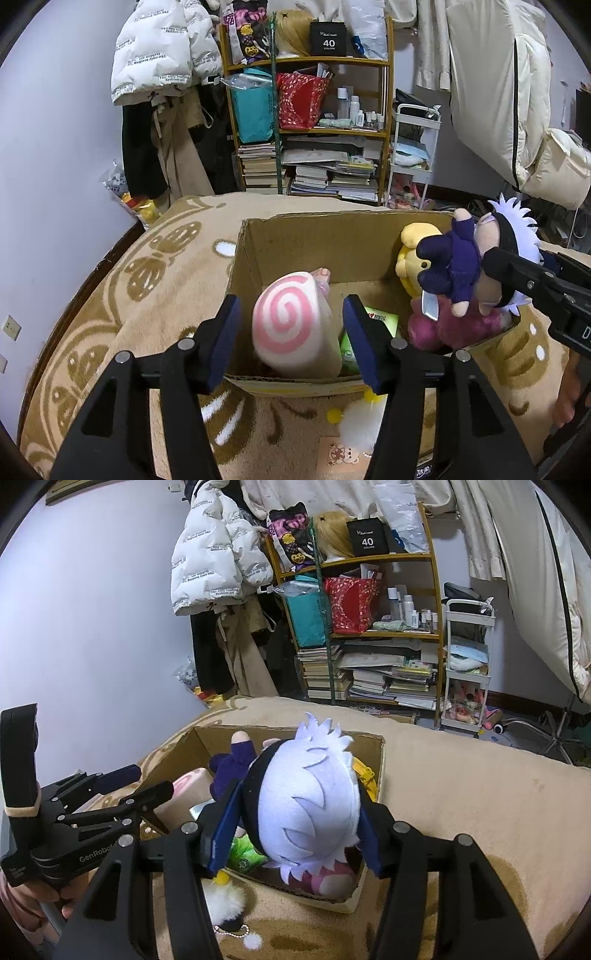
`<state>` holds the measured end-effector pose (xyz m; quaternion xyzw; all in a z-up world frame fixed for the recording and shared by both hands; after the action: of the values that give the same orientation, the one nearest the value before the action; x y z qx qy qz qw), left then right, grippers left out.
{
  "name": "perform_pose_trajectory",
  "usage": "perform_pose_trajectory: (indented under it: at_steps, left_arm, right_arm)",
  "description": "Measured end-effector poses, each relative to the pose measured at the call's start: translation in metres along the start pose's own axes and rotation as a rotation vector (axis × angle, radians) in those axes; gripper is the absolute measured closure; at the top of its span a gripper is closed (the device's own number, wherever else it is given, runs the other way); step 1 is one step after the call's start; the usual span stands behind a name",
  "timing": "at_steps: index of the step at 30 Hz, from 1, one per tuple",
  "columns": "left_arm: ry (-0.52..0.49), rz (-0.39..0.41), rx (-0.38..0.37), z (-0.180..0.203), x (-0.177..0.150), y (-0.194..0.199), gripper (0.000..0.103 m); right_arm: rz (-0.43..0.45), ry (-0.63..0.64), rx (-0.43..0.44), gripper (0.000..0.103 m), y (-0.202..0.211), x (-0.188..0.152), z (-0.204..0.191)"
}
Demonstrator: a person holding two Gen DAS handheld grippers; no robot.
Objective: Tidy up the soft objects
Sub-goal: 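Lower the cushion and doll into the box and open both grippers, then withdraw both grippers and lower them toward the pom-pom and Face pack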
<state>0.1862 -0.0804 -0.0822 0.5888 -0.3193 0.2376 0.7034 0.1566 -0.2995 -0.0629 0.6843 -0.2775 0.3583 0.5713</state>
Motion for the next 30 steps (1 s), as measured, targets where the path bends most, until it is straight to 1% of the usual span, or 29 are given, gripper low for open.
perform_pose_trajectory:
  at_steps: [2, 5, 8, 10, 12, 14, 17, 19, 20, 21, 22, 26, 27, 28, 30]
  left_arm:
    - [0.000, -0.005, 0.003, -0.001, 0.000, -0.001, 0.045]
    - [0.006, -0.004, 0.017, -0.004, 0.000, 0.000, 0.040]
    - [0.016, -0.003, 0.023, -0.007, 0.000, 0.003, 0.037]
    - [0.026, -0.004, 0.030, -0.009, 0.000, 0.006, 0.034]
    - [0.035, -0.006, 0.037, -0.012, 0.000, 0.009, 0.026]
    - [0.034, -0.010, 0.043, -0.013, -0.001, 0.010, 0.024]
    - [0.010, -0.013, 0.068, -0.013, -0.002, 0.016, 0.021]
    - [0.005, -0.011, 0.078, -0.013, -0.004, 0.021, 0.016]
    - [0.006, -0.008, 0.082, -0.014, -0.004, 0.024, 0.012]
    - [0.007, -0.005, 0.084, -0.014, -0.004, 0.027, 0.010]
    - [0.009, -0.005, 0.085, -0.015, -0.005, 0.030, 0.009]
    - [0.014, -0.021, 0.074, -0.016, -0.010, 0.043, 0.007]
    - [0.015, -0.025, 0.072, -0.017, -0.011, 0.047, 0.007]
    - [0.014, -0.027, 0.072, -0.017, -0.012, 0.051, 0.006]
    - [0.011, -0.029, 0.071, -0.017, -0.013, 0.058, 0.005]
  right_arm:
    - [-0.001, 0.003, -0.003, 0.042, 0.000, 0.000, -0.001]
    - [0.000, 0.003, 0.000, 0.041, -0.001, 0.001, -0.001]
    - [-0.006, 0.005, 0.008, 0.041, -0.001, 0.000, -0.002]
    - [-0.012, 0.014, 0.005, 0.040, -0.002, 0.000, -0.004]
    - [-0.014, 0.025, 0.002, 0.038, -0.002, 0.000, -0.006]
    - [-0.015, 0.031, -0.001, 0.035, -0.001, -0.002, -0.006]
    - [-0.024, 0.025, -0.006, 0.034, -0.001, -0.002, -0.006]
    - [-0.029, 0.019, -0.007, 0.032, 0.000, -0.004, -0.004]
    - [-0.028, 0.017, -0.009, 0.031, 0.002, -0.006, -0.003]
    - [-0.026, 0.014, -0.015, 0.026, 0.004, -0.007, -0.002]
    - [-0.020, 0.009, -0.020, 0.022, 0.007, -0.006, -0.001]
    - [-0.008, -0.006, -0.033, 0.018, 0.018, -0.007, 0.001]
    - [-0.008, -0.008, -0.035, 0.012, 0.020, -0.007, 0.001]
    - [-0.004, -0.008, -0.040, 0.009, 0.023, -0.007, 0.003]
    - [0.001, -0.008, -0.050, 0.008, 0.029, -0.007, 0.004]
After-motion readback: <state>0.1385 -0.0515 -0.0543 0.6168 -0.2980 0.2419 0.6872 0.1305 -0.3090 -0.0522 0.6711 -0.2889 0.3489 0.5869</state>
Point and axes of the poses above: each gripper's, at about its wrist camera, not at the fingertips, and y roughly against the way its jaws point, z to its right, x to its top, the point moved 3 cm from there along -y, roughly the way its jaws point, and after that the axes turned 12 degrees about y, right-handed, at the moved point
